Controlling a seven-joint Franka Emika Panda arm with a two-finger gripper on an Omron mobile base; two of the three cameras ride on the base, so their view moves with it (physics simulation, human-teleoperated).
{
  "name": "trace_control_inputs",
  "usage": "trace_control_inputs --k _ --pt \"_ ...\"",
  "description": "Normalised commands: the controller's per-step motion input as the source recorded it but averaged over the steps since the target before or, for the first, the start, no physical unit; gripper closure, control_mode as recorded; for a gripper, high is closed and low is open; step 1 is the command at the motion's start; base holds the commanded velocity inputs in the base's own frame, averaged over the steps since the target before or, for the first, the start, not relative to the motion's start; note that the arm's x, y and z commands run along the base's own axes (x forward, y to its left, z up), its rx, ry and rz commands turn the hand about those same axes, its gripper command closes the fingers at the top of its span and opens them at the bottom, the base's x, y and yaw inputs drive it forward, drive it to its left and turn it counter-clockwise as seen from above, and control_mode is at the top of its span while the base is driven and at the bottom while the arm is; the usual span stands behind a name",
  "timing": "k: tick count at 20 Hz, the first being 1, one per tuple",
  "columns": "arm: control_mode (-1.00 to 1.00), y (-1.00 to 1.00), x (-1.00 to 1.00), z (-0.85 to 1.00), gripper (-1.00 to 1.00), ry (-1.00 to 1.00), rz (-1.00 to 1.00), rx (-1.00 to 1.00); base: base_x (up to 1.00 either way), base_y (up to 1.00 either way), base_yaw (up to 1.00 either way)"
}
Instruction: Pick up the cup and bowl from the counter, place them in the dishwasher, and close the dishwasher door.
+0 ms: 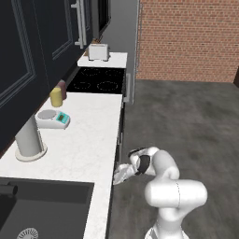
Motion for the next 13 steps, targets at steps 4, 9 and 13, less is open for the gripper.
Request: trace_control_inputs --k 4,9,13 --pt "-1.00 0.86 0.00 0.01 -1.00 0.00 -0.59 0.17 0.00 0.00 0.00" --pt "-1.00 0.84 0.00 0.00 -1.00 0.00 -0.58 0.18 0.00 0.00 0.00" --pt "-1.00 0.58 0.05 0.18 -1.00 0.04 -0.59 0.18 0.00 0.00 0.00"
